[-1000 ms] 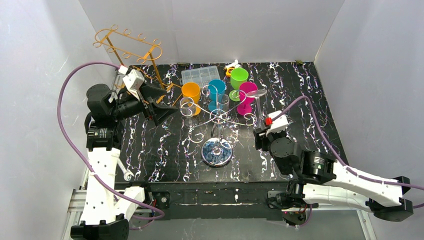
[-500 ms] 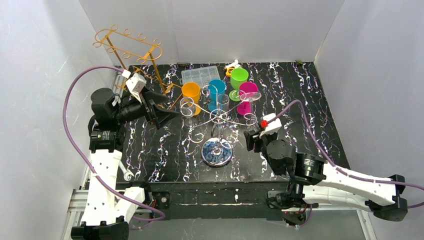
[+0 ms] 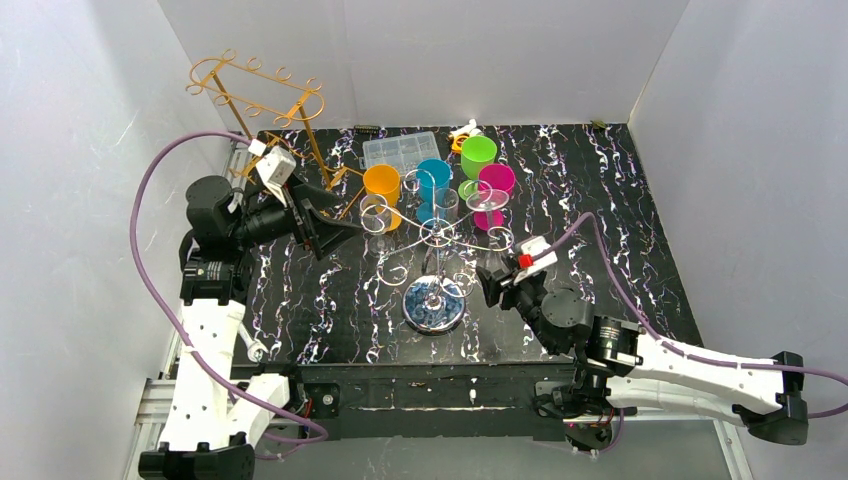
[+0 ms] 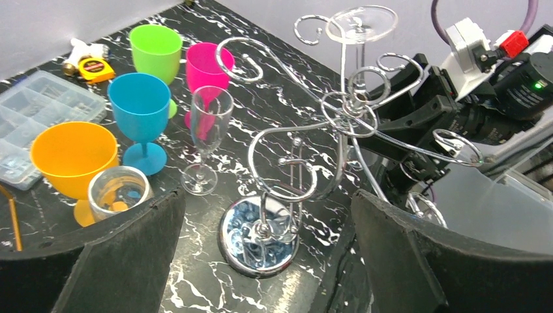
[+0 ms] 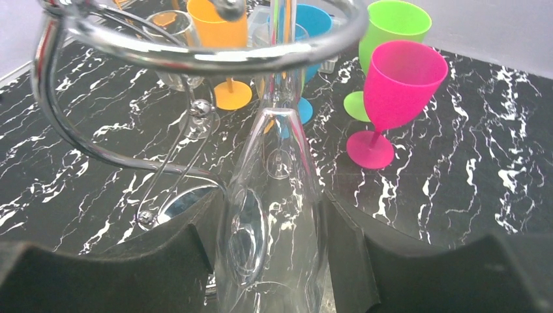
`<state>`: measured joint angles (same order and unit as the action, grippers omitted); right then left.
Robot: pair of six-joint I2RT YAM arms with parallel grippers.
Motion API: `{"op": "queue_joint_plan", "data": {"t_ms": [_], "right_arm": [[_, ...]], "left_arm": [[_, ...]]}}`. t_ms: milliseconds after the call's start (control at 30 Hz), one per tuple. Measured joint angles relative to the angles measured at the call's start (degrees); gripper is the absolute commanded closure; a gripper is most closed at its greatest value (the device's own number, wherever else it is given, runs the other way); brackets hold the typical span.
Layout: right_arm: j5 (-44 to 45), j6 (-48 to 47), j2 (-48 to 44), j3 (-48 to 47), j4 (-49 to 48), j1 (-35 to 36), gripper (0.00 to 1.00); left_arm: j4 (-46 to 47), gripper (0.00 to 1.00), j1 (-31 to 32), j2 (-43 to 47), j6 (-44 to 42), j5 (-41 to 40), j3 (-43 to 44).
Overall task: Place the wine glass upside down on the wine glass rack
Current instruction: Turn the wine glass upside down at the wine rack.
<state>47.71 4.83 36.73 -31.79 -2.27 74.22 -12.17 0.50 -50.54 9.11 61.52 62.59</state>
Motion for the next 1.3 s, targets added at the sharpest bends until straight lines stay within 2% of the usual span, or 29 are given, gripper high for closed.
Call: {"op": "queue_joint_plan", "data": {"t_ms": [567, 1300], "right_arm": [[-5.85, -6.3, -4.42, 6.39, -8.78, 0.0, 0.99], [-11.2, -11.5, -10.44, 10.06, -12.66, 0.0, 0.99]], "left_arm": [[1.45, 0.02, 6.43, -1.99, 3.5, -3.05, -1.11], [-2.17, 0.01, 7.51, -6.25, -1.02, -9.09, 1.48]]}}
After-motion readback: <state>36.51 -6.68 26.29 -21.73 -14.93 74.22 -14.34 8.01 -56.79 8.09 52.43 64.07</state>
